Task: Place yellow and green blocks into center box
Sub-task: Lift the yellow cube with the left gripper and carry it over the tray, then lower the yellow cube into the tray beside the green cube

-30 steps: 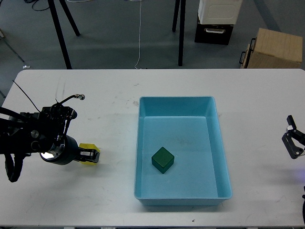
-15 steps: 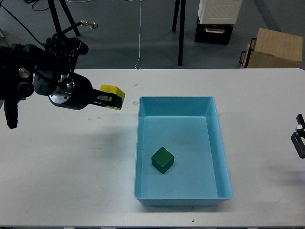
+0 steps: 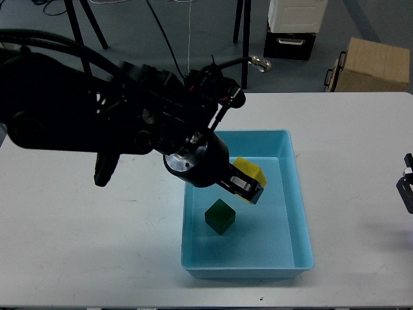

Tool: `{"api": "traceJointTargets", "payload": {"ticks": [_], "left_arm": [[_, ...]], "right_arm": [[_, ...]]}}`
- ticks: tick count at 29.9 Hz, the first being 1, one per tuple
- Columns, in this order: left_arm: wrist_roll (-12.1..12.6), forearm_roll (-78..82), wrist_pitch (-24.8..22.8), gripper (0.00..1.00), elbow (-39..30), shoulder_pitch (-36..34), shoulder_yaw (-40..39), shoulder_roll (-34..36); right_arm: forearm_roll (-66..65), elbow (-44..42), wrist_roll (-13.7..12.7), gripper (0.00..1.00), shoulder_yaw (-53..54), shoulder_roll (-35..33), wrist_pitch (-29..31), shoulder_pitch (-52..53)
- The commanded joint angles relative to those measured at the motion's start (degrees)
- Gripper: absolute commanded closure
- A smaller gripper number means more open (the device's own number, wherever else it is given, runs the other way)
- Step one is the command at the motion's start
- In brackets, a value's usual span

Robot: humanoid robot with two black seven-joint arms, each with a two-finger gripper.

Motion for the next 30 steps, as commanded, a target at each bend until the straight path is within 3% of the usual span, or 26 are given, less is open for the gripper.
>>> {"api": "traceJointTargets", "payload": {"ticks": [1,3,5,7,11,14,17,20,23,27,30], "left_arm": [[0.1,0.0,0.3,0.81,3.2,3.3,1.3,-2.1],[0.1,0.0,0.2,0.71,4.7,4.8,1.9,-2.1],[0.2,0.0,0.4,0.51,4.9,5.8,2.1,-2.1],[0.2,0.0,0.6,0.49,4.9,7.1,2.2,-2.1],[0.0,-0.1,0.4,0.24,5.0,7.4,2.1,-2.0],[-0.7,-0.1,0.9,0.2,5.5,7.2,1.9,-2.1],[-2.3,-0.1,5.0,0.19,6.9,6.8,1.7,-1.0],[-5.2,-0.2,8.4,0.18,9.7,6.8,0.4,3.1],[-7.8,-0.8,6.2,0.17,10.9,7.1,-4.5,7.9],[-8.3,-0.9,0.0,0.17,10.6,8.2,-5.4,9.3],[-8.4,-0.9,-0.1,0.18,9.4,9.4,-5.4,9.2]], "right_arm": [[-0.1,0.1,0.0,0.0,-0.3,0.0,0.0,0.0],[-0.1,0.1,0.0,0.0,-0.5,0.0,0.0,0.1],[-0.1,0.1,0.0,0.0,-0.6,0.0,0.0,0.1],[-0.1,0.2,0.0,0.0,-0.6,-0.1,0.0,0.2],[-0.1,0.3,-0.1,0.0,-0.7,-0.5,0.0,0.1],[-0.1,0.1,-0.1,0.0,-0.9,-0.8,0.0,0.2],[-0.1,0.3,-0.1,0.0,-0.6,-0.9,0.0,0.5],[-0.1,0.4,0.0,0.0,-0.4,-1.1,0.0,0.9],[-0.1,0.5,0.0,0.0,-0.5,-1.1,0.0,1.1],[-0.1,0.4,0.0,0.0,-0.9,-0.9,0.0,1.1],[-0.1,0.4,0.0,0.0,-0.9,-0.7,0.0,1.1]]}}
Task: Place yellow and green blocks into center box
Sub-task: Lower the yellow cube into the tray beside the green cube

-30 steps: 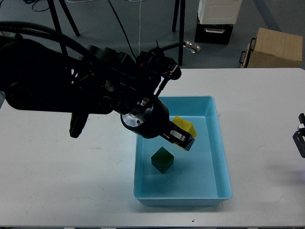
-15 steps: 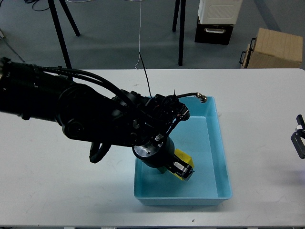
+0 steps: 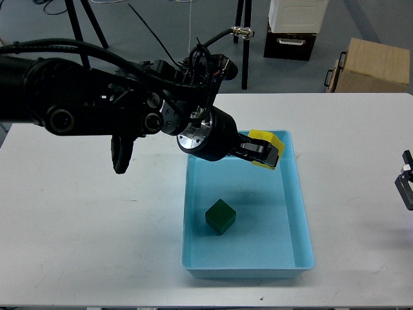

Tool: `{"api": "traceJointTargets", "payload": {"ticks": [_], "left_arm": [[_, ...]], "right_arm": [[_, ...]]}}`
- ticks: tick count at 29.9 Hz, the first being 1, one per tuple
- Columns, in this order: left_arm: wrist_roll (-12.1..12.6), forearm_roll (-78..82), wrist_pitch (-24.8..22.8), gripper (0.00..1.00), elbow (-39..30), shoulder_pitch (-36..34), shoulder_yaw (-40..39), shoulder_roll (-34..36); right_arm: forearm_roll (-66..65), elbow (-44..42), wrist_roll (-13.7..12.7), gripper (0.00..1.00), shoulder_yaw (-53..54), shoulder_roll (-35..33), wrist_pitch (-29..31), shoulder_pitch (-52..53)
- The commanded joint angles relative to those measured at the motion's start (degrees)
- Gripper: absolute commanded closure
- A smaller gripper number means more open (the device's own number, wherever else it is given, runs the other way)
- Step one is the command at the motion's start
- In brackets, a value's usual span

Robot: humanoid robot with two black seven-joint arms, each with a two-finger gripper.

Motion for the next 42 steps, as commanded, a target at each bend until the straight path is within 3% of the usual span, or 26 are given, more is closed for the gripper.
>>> {"api": "traceJointTargets", "payload": {"ticks": [1,3,7,10,12,15,20,21,25,30,36,37,39,42], "left_arm": [[-0.3,0.0,-0.9,0.21,-1.1,1.2,-0.1,-0.1],[-0.7,0.0,-0.7,0.29,-1.2,1.5,0.1,-0.6],[-3.9,0.4,-0.2,0.62,-1.3,1.9,1.5,-2.9],[-4.2,1.8,1.4,0.79,-1.3,1.9,3.7,-4.8],[-3.9,4.3,3.3,0.8,-1.7,1.8,5.3,-6.9],[-3.9,7.0,5.7,0.99,-2.5,1.9,6.7,-9.6],[-3.9,7.2,6.0,1.0,-2.4,1.9,7.4,-11.2],[-3.9,7.1,6.0,0.98,-2.3,1.9,7.3,-11.7],[-4.5,6.9,6.6,0.58,-1.7,2.4,7.1,-12.3],[-4.6,6.9,6.9,0.44,-1.9,4.3,7.2,-12.0],[-4.3,6.9,6.4,0.37,-1.8,4.4,7.2,-11.8],[-4.2,6.9,6.3,0.31,-1.8,4.4,7.1,-11.9],[-4.1,6.9,6.1,0.0,-1.8,4.4,7.2,-11.9],[-4.0,6.9,4.6,0.0,-1.8,4.4,7.2,-11.9]], "right_arm": [[0.0,-0.1,0.0,0.0,-0.1,0.1,0.0,0.1],[0.0,-0.1,0.0,0.0,-0.1,0.0,0.0,0.1],[0.0,-0.1,0.0,0.0,0.2,0.0,0.0,0.1],[0.0,-0.1,0.0,0.0,0.2,0.0,0.0,0.1],[0.0,-0.1,0.0,0.0,0.3,0.1,0.0,0.0],[0.0,-0.1,0.0,0.0,0.6,0.0,0.0,-0.1],[0.1,0.0,0.1,0.0,1.3,-0.2,0.0,-0.6],[0.1,0.0,0.1,0.0,1.4,-0.2,0.0,-0.6],[0.0,0.0,0.1,0.0,1.3,-0.2,0.0,-0.7],[0.0,0.0,0.1,0.0,1.2,-0.1,0.0,-0.7],[0.0,0.1,0.0,0.0,1.3,-0.2,0.0,-0.8],[0.1,0.0,0.1,0.0,1.3,-0.2,0.0,-0.8],[0.0,0.0,0.1,0.0,1.2,-0.2,0.0,-0.8],[0.1,0.0,0.0,0.0,1.1,-0.2,0.0,-0.8]]}}
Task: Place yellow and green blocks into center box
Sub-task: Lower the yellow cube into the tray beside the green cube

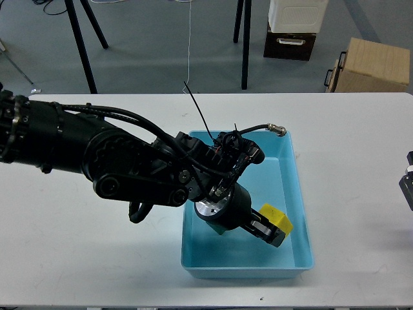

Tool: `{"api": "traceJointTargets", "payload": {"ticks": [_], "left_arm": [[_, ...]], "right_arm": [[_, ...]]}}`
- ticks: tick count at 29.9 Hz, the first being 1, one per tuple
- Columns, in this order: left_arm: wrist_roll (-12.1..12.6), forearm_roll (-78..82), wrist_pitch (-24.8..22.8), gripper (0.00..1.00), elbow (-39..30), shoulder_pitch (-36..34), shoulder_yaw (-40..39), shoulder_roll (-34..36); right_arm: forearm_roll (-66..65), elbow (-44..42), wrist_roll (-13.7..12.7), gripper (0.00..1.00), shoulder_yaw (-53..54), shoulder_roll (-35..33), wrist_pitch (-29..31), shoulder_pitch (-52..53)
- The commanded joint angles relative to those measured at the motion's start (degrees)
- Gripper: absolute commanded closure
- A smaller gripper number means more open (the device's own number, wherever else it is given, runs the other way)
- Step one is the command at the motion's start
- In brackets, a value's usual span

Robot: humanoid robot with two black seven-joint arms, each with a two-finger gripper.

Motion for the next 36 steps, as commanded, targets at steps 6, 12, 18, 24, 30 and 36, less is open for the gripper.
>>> {"api": "traceJointTargets", "payload": {"ticks": [6,12,18,24,30,36], "left_arm": [[1.9,0.0,-2.3,0.0,0.3,0.0,-0.1,0.0],[0.6,0.0,0.3,0.17,0.2,-0.1,0.0,0.1],[1.0,0.3,1.8,0.65,0.0,-0.3,0.3,0.0],[1.6,0.3,5.2,1.0,-0.4,-0.5,0.4,-0.3],[1.6,0.1,5.2,0.91,0.2,-0.3,0.2,-0.8],[0.9,-0.2,4.7,0.24,0.3,0.7,-0.1,-0.7]], "right_arm": [[-0.1,0.2,-0.1,0.0,-0.2,0.0,0.0,-0.1],[-0.1,0.2,-0.1,0.0,-0.5,0.0,0.0,-0.1],[-0.1,0.2,-0.1,0.0,-0.4,0.0,0.0,-0.1],[-0.1,0.2,-0.1,0.0,-0.3,0.0,0.0,-0.1],[-0.1,0.2,-0.1,0.0,-0.1,0.0,0.0,-0.1],[-0.1,0.2,0.0,0.0,-0.2,0.0,0.0,-0.1]]}}
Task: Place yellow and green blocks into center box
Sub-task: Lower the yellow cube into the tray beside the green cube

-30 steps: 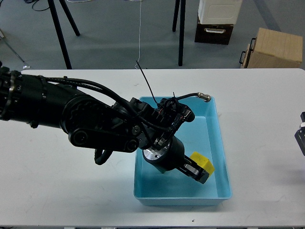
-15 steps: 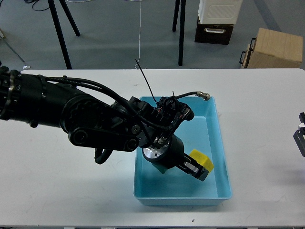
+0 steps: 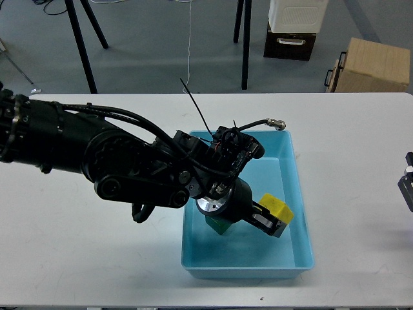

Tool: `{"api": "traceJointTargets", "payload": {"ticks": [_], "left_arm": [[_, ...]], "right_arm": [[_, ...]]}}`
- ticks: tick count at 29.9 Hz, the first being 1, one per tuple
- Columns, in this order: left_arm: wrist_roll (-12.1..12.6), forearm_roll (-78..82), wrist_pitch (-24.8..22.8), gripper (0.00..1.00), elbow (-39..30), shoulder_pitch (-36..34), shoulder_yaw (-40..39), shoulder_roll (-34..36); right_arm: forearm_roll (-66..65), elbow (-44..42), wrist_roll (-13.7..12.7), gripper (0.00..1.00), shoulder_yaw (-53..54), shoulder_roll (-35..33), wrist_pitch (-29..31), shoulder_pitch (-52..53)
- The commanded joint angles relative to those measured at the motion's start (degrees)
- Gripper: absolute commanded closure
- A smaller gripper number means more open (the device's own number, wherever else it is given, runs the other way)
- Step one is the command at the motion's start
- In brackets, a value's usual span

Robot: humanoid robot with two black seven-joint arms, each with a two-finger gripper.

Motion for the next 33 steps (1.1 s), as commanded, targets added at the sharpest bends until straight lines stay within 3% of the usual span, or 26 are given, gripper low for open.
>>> {"api": "traceJointTargets", "payload": {"ticks": [1,7,33], "left_arm": [[-0.2,-0.2,-0.5,0.21,0.0,0.9,-0.2,0.1],[0.0,-0.2,-2.8,0.18,0.0,1.2,-0.4,0.2],[0.4,0.2,-2.3,0.15,3.0,2.1,0.1,-0.4]], "right_arm": [[-0.1,0.0,0.0,0.0,-0.2,0.0,0.0,0.0],[-0.1,0.0,0.0,0.0,0.0,0.0,0.0,0.0],[0.0,0.4,0.0,0.0,0.2,0.0,0.0,-0.3]]}}
